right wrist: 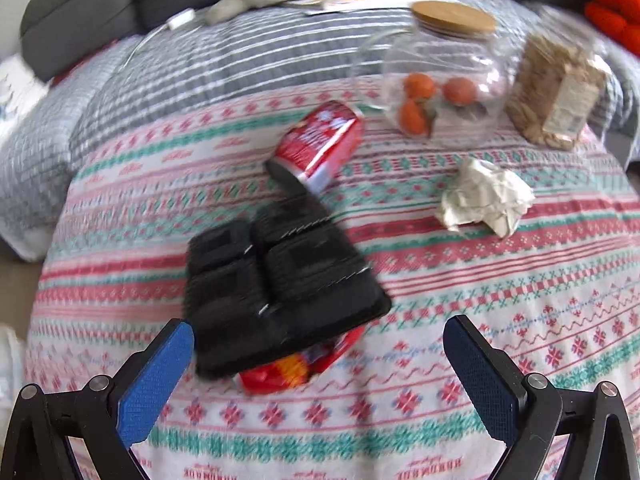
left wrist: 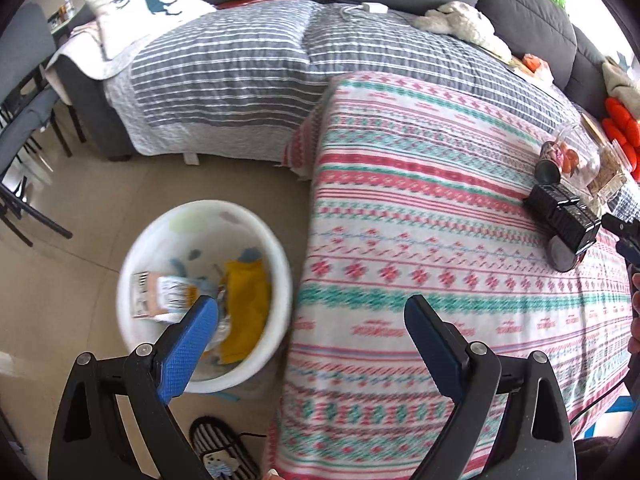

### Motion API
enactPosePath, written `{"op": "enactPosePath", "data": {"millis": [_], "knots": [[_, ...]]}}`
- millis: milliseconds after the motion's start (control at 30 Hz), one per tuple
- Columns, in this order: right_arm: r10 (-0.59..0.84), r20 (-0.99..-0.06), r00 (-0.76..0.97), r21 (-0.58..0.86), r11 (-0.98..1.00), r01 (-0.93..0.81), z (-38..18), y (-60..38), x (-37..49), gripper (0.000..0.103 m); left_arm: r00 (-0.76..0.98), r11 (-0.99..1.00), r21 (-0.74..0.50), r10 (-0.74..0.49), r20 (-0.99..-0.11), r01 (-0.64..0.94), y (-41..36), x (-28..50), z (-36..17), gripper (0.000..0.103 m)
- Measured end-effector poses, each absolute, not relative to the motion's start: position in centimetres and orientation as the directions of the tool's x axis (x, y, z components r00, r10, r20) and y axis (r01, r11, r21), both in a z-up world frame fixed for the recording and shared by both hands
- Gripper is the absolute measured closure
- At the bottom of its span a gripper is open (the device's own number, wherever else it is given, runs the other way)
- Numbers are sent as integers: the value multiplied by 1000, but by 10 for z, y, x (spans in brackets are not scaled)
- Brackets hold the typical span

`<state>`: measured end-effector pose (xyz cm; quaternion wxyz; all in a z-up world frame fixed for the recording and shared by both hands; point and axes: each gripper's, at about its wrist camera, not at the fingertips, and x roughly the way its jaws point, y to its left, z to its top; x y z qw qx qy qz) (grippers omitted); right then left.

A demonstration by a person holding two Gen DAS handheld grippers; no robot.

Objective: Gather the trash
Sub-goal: 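Grasp the black plastic tray with the right tool while the left tool approaches the red can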

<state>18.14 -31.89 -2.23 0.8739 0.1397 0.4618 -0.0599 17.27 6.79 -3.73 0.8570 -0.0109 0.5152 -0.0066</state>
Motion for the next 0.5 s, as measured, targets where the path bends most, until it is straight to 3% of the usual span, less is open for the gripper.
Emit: {"op": "enactPosePath", "data": {"millis": [67, 200, 367, 500], "knots": [[67, -820, 568, 257, 930, 262, -27, -334, 185, 1, 467, 999, -36, -35, -884, 7, 58, 177, -39, 7], [109, -824, 555, 308, 909, 279, -39, -344, 192, 14, 459, 999, -35, -45, -887, 29, 37, 186, -43, 7], [164, -824, 542, 347, 903, 254, -48, -344, 200, 20, 449, 998, -36, -56, -892, 52, 19, 194, -48, 7], [258, -803, 538, 434, 871, 230, -58, -349, 203, 35, 443, 996, -38, -71, -894, 82, 3, 197, -51, 7]]}}
